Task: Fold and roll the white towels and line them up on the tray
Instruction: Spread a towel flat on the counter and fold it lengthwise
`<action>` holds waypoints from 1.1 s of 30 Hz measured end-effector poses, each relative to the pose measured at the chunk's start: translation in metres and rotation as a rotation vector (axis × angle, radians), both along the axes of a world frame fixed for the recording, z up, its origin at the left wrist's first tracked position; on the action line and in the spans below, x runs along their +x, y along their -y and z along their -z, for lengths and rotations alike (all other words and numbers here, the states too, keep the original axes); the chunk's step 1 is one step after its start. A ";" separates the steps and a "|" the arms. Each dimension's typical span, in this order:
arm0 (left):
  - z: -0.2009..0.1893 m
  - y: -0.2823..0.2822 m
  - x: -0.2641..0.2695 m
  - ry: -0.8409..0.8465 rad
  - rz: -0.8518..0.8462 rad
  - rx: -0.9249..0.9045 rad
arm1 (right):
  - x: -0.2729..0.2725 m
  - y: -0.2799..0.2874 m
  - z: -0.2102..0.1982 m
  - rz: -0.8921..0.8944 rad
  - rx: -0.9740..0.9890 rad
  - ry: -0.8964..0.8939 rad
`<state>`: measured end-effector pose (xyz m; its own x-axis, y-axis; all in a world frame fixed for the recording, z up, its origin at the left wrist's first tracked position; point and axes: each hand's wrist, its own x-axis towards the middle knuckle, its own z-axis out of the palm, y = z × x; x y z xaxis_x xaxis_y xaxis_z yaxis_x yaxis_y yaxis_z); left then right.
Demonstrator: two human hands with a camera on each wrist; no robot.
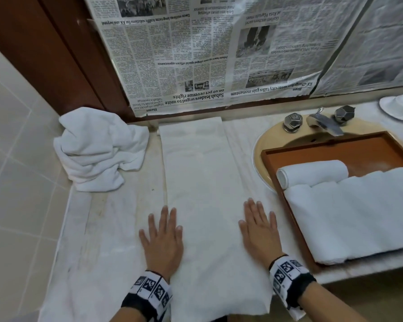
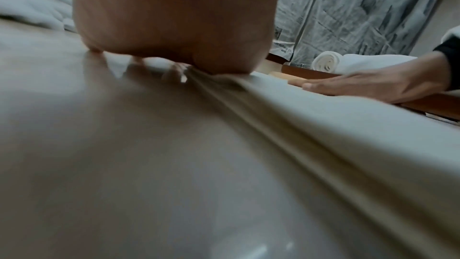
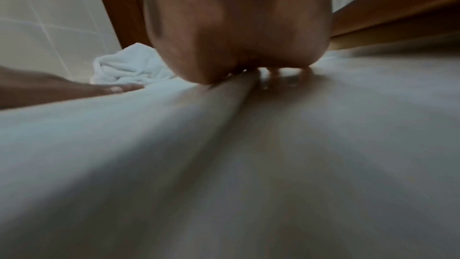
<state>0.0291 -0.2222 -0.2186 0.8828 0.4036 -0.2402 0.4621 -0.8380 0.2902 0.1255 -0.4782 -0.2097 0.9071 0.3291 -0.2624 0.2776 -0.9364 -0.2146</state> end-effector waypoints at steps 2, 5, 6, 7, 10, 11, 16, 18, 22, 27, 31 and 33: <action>-0.006 0.020 -0.008 0.035 0.069 -0.023 | -0.020 -0.012 -0.002 -0.073 0.069 0.027; 0.000 0.052 -0.019 0.033 0.222 -0.011 | -0.054 -0.036 0.010 -0.237 0.095 0.037; 0.003 0.057 -0.021 0.026 0.235 0.008 | -0.060 -0.040 0.014 -0.254 0.082 0.033; 0.005 0.058 -0.022 0.021 0.224 0.024 | -0.063 -0.041 0.018 -0.250 0.071 0.038; 0.006 0.043 -0.029 0.009 0.135 0.037 | -0.060 -0.025 0.018 -0.203 0.033 0.060; 0.005 0.036 -0.033 0.011 0.098 0.025 | -0.058 -0.016 0.017 -0.184 0.023 0.073; -0.001 0.025 -0.056 0.024 0.008 -0.040 | -0.061 0.016 0.011 -0.018 0.004 0.077; -0.003 0.042 -0.062 0.044 0.061 -0.039 | -0.074 0.001 0.007 -0.081 0.070 0.099; 0.005 0.074 -0.072 0.038 0.203 0.006 | -0.105 -0.035 0.018 -0.263 0.114 0.114; 0.009 0.054 -0.082 0.042 0.152 0.057 | -0.101 0.002 0.022 -0.173 0.048 0.139; 0.008 0.050 -0.090 0.060 0.076 0.009 | -0.098 0.032 0.024 -0.076 0.046 0.115; 0.006 0.062 -0.090 0.070 0.101 0.004 | -0.103 0.024 0.020 -0.114 0.075 0.125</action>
<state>-0.0610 -0.2841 -0.2250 0.9337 0.3124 -0.1749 0.3536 -0.8807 0.3153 0.0222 -0.5026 -0.2297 0.8869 0.4458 -0.1207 0.4099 -0.8802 -0.2393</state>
